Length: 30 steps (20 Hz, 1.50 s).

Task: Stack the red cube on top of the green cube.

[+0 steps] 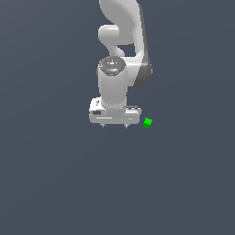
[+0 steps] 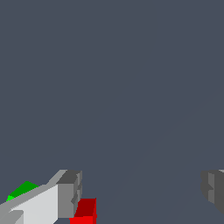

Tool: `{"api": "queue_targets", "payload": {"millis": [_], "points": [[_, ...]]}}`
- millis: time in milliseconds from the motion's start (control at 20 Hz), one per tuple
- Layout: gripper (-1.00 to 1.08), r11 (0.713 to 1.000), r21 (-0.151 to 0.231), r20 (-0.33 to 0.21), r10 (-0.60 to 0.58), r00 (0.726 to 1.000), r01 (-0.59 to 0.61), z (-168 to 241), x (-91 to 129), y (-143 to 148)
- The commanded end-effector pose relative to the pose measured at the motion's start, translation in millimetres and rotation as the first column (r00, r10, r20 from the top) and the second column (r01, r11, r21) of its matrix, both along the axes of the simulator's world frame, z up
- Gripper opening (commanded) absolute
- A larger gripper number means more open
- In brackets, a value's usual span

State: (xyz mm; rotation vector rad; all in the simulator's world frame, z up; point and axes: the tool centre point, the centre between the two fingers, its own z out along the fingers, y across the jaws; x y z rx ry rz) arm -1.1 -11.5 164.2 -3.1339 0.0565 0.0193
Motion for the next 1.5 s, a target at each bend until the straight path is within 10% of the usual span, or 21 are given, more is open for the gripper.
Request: {"api": "queue_targets", "payload": {"millis": [0,650,1450], "points": [[1.00,1.000,0.000,0.000,0.000,1.000,0.000,0,0,0],[1.00,1.000,-0.001,0.002,0.007,1.000,-0.007,-15,-26,13],[1.00,0.999,-0.005,0.010,0.032,0.999,-0.032,-72,-122,62]]}}
